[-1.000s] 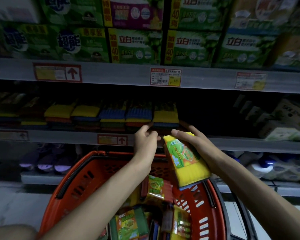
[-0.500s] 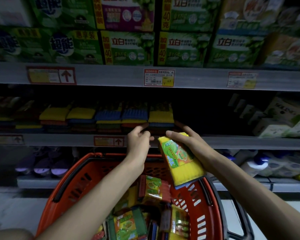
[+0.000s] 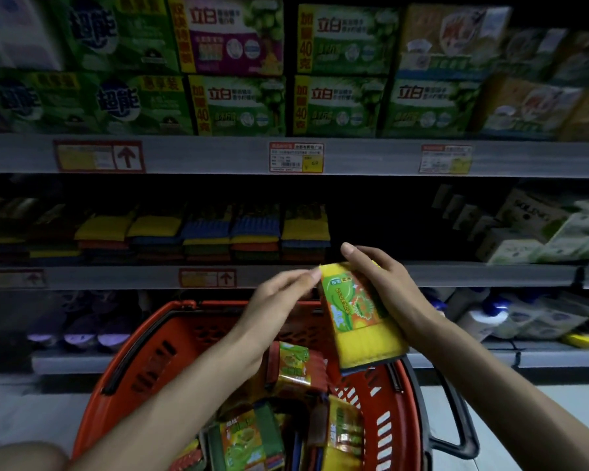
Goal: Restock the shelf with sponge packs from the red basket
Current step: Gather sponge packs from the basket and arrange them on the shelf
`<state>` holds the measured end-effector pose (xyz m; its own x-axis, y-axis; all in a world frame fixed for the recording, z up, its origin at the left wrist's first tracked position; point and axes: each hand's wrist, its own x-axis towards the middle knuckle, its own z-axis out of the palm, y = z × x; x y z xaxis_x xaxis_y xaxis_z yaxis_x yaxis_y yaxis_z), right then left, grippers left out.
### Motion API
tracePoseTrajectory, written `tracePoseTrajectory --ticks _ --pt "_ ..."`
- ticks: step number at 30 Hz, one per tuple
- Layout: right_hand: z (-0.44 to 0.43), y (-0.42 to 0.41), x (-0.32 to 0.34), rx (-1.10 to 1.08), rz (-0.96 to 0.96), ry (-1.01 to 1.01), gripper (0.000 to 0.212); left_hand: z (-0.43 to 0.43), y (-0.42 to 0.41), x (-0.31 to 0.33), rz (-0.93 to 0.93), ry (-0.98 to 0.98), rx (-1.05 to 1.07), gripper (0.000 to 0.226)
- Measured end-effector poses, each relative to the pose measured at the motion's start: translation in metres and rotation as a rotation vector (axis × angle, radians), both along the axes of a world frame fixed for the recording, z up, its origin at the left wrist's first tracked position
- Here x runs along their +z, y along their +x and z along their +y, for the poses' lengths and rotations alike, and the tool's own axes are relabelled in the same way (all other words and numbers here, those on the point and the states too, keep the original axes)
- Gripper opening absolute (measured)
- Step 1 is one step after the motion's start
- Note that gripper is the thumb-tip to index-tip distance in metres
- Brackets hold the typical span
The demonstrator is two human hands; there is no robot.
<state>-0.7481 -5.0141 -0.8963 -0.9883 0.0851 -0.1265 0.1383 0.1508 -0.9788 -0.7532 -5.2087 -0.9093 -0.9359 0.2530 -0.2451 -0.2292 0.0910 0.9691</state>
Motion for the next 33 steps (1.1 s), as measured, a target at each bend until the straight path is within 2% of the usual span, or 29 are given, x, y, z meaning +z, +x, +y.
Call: tracePoseTrajectory --ticks 4,6,7,10,14,17,24,33 --pt "-0.004 0.008 -0.001 -0.051 0.050 -0.007 0.062 0.009 0.017 -0.001 -0.081 0.031 -0.152 0.067" --pt "-0.006 0.008 -0.001 -0.135 0.061 -0.061 0.055 0.014 0.024 -0.006 -0.107 0.007 -0.163 0.091" --pt "-0.007 0.007 -0.001 -0.171 0.054 -0.111 0.050 0.017 0.028 -0.009 -0.126 0.013 -0.179 0.096" --pt "-0.009 0.008 0.000 -0.205 0.019 -0.198 0.049 0.021 0.037 -0.013 -0.151 0.054 -0.203 0.082" --pt "-0.009 0.013 -0.002 -0.121 -0.047 -0.301 0.071 0.020 0.037 -0.012 -0.126 0.098 -0.104 0.068" --pt "-0.011 0.020 -0.004 -0.022 -0.060 -0.327 0.079 0.016 0.035 -0.006 -0.162 0.200 -0.063 0.064" --pt "-0.021 0.021 -0.005 0.049 -0.016 -0.433 0.053 0.018 0.037 -0.005 -0.211 0.347 0.021 0.057" --pt "-0.027 0.015 -0.016 -0.014 0.036 -0.404 0.061 0.021 0.033 -0.010 -0.296 0.323 0.136 0.056"
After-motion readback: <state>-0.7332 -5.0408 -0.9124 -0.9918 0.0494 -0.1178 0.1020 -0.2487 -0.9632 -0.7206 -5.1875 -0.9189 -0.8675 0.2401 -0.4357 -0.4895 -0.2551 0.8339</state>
